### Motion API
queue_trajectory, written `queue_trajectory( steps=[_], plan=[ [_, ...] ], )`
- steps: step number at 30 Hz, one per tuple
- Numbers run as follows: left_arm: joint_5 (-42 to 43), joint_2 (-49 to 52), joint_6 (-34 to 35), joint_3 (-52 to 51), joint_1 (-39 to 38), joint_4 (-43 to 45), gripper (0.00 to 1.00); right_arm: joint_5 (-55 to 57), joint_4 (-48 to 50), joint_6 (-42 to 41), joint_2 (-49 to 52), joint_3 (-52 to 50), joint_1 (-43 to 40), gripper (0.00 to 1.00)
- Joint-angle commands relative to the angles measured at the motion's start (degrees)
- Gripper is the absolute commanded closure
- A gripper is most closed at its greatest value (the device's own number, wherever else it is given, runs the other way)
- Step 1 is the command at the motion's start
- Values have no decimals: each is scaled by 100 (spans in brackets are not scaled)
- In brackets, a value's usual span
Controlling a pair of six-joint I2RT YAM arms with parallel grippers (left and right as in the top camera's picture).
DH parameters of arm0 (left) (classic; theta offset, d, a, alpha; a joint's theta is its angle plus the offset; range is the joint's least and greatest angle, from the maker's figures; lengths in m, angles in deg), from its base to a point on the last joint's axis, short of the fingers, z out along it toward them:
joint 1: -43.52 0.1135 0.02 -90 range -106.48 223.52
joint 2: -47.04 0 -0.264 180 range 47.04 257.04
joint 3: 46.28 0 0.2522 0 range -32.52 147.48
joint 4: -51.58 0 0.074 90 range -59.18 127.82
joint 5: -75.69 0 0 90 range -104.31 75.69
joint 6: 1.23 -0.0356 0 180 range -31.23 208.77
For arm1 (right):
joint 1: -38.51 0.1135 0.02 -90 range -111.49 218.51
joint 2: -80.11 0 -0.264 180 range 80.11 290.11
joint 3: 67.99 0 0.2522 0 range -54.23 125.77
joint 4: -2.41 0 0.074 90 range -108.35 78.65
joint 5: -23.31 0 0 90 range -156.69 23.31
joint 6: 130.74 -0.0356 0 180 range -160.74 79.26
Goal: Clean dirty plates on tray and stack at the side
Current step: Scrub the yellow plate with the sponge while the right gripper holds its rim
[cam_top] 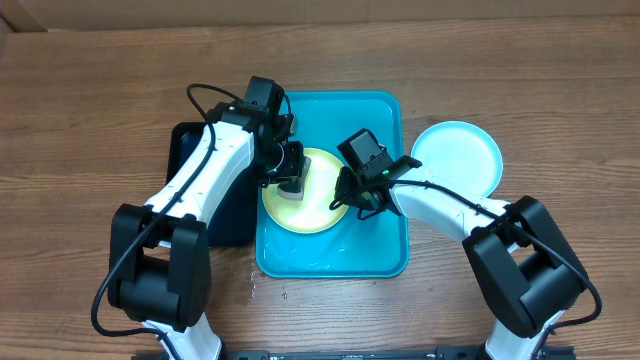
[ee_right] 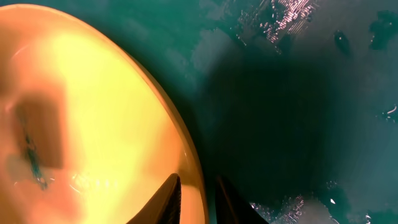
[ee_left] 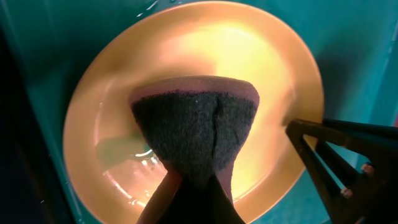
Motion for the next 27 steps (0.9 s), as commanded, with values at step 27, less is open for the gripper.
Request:
queue_trajectory(
  steps=[27],
  plan=[
    [-697,1276,186,-354,-101,647,96,42,59,37,-127,-66,50,96]
  ],
)
